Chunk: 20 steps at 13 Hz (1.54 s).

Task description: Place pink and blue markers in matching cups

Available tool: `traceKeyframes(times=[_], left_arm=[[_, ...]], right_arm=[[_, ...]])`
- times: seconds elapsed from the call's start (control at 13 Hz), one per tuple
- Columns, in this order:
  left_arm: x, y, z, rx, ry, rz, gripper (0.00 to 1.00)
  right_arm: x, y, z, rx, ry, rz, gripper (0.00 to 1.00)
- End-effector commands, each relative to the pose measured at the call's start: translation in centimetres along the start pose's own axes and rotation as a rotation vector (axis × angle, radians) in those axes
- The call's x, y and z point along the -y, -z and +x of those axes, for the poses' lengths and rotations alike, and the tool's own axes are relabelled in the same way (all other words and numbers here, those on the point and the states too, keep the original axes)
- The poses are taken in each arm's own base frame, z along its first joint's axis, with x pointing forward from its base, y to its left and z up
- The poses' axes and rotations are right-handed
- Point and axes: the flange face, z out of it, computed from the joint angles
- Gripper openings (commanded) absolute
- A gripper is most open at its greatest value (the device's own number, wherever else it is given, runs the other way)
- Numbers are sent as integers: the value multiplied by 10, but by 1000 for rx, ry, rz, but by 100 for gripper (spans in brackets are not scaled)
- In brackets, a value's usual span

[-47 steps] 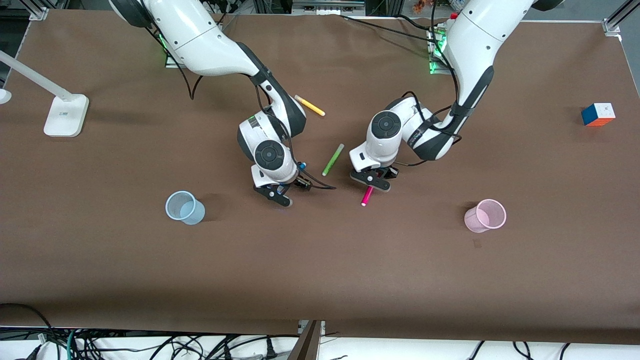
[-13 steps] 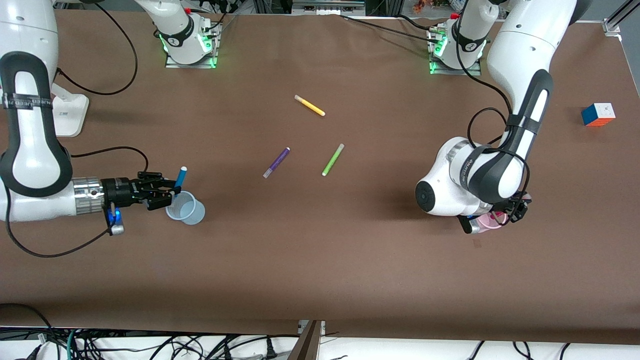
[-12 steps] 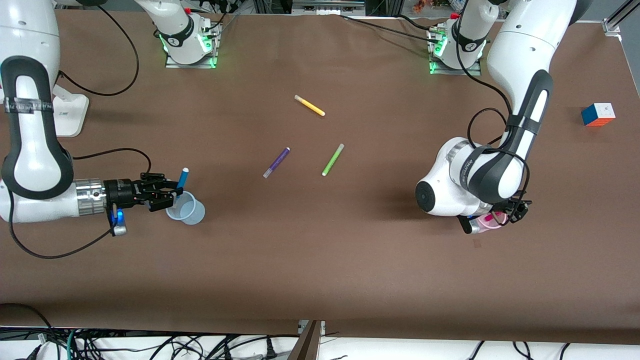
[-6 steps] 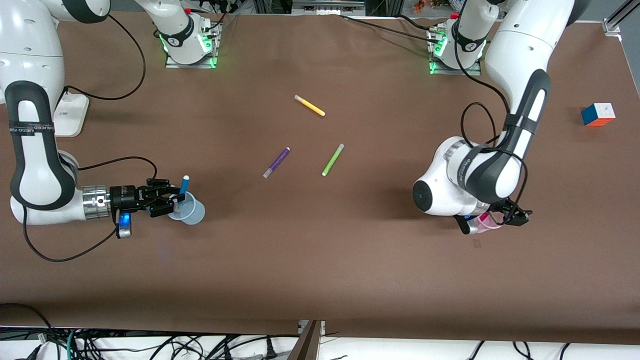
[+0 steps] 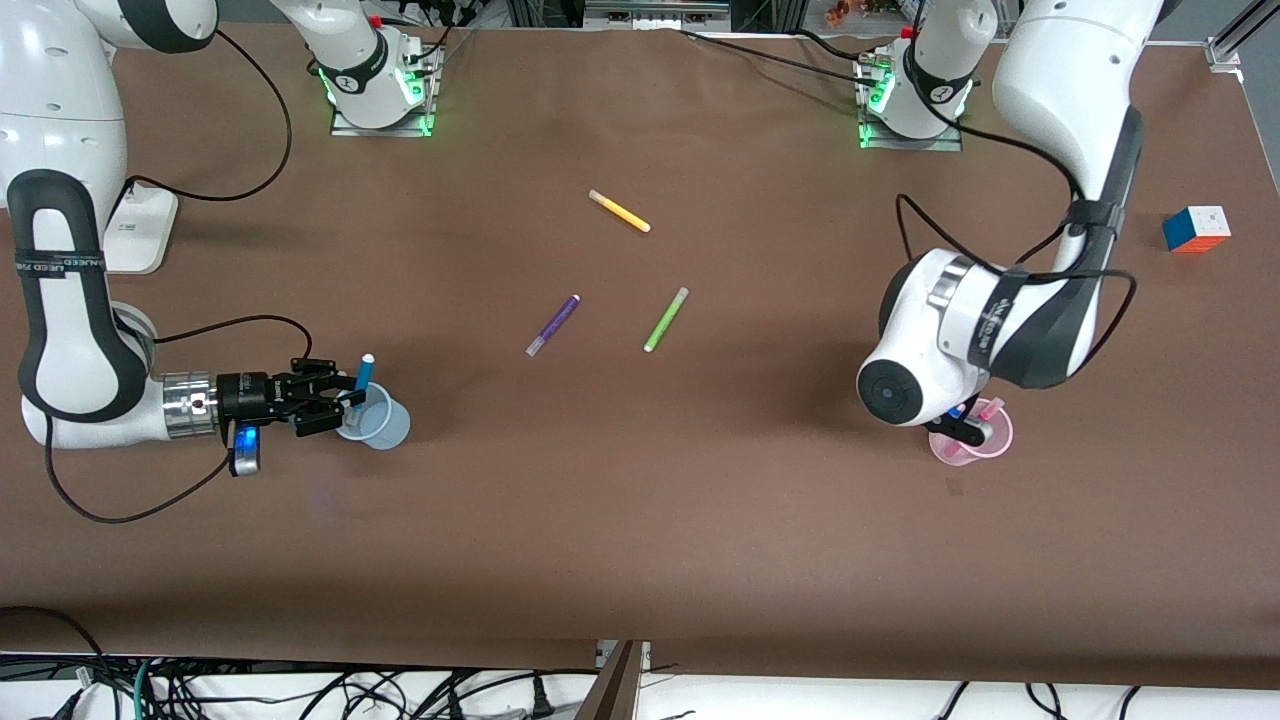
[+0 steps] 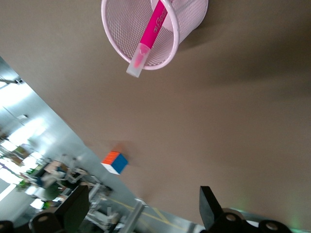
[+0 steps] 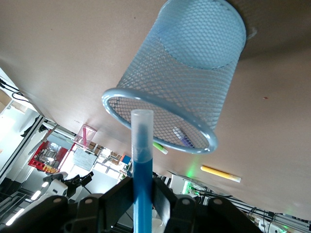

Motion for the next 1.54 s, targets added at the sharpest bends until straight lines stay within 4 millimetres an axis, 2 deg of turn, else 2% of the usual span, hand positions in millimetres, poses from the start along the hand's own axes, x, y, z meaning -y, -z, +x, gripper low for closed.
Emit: traceKeyframes(times=[0.0,0.08,0.15,0.31,0.46,0.62,0.69,0.77,0.85,1.0,1.08,1.15,1.23,1.31,1.46], left_arm=[[36,20,-19,-96,132,-211,100],[54,19,-20,-138,154,-313,100],[70,21,-22,-170,169,-374,100],[90,51,-42,-286,205,-396,100],[122,76,-75,-365,244,-451,100],[164,88,-118,-429,243,-546,100],[178,95,-140,-470,195,-567,100],[192,95,-155,-493,170,-563,100],[198,99,-174,-520,168,-556,100],[188,105,-202,-579,217,-589,100],[189,100,-199,-644,250,-580,100],[190,95,-205,-669,261,-569,100],[196,86,-222,-657,274,-565,100],[193,83,-228,-637,270,-574,100],[199,78,-228,-612,274,-576,100]], right_arm=[[3,3,-1,31,14,35,79],[2,6,0,29,12,38,88],[1,6,-1,37,12,37,89],[0,13,-4,46,9,41,89],[15,30,-19,59,36,30,89],[28,48,-43,74,44,-5,89],[35,64,-62,29,68,-40,89],[44,81,-88,-35,101,-97,89],[50,93,-113,-100,128,-168,89],[59,114,-164,-219,175,-328,89],[60,123,-189,-262,194,-414,89],[60,131,-213,-290,206,-470,92],[61,139,-239,-328,216,-516,93],[64,144,-265,-375,233,-572,96],[74,137,-319,-453,273,-701,98]])
